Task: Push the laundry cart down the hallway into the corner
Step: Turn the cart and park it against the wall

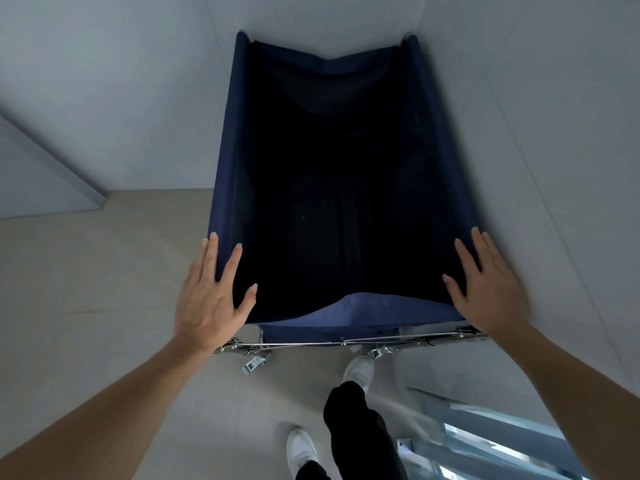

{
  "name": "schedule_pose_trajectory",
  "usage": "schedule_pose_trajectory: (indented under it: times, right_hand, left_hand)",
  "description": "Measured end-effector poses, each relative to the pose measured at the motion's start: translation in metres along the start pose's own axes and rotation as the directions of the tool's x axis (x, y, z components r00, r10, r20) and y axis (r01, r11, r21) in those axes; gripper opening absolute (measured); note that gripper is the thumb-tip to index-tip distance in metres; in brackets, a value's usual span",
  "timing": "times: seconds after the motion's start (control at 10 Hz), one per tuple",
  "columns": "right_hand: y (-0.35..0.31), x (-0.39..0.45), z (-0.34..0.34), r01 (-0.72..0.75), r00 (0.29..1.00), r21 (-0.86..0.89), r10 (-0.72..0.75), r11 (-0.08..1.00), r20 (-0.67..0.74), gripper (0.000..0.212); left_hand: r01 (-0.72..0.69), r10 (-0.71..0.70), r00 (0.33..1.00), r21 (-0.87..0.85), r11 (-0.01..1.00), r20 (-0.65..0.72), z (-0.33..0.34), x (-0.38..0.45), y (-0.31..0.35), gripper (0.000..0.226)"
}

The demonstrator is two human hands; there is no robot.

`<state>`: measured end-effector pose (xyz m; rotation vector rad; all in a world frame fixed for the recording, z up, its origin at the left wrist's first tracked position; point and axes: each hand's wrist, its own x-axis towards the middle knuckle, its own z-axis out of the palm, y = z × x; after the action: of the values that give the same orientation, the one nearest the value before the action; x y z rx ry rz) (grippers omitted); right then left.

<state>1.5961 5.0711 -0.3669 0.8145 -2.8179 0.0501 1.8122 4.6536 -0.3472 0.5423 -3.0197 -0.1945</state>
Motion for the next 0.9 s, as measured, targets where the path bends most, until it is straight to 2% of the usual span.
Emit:
schedule_pose_trajectory:
  times: [0.9]
  right_hand:
    - [0.0043,0.0010,0.0055,-0.003,1.000,0.051,0.004,0.999,-0.029,0.073]
  left_hand:
    - [0.003,-0.003,1.000,-0.012,1.000,-0.012,0.0018,-0.0001,0.0014,0.074]
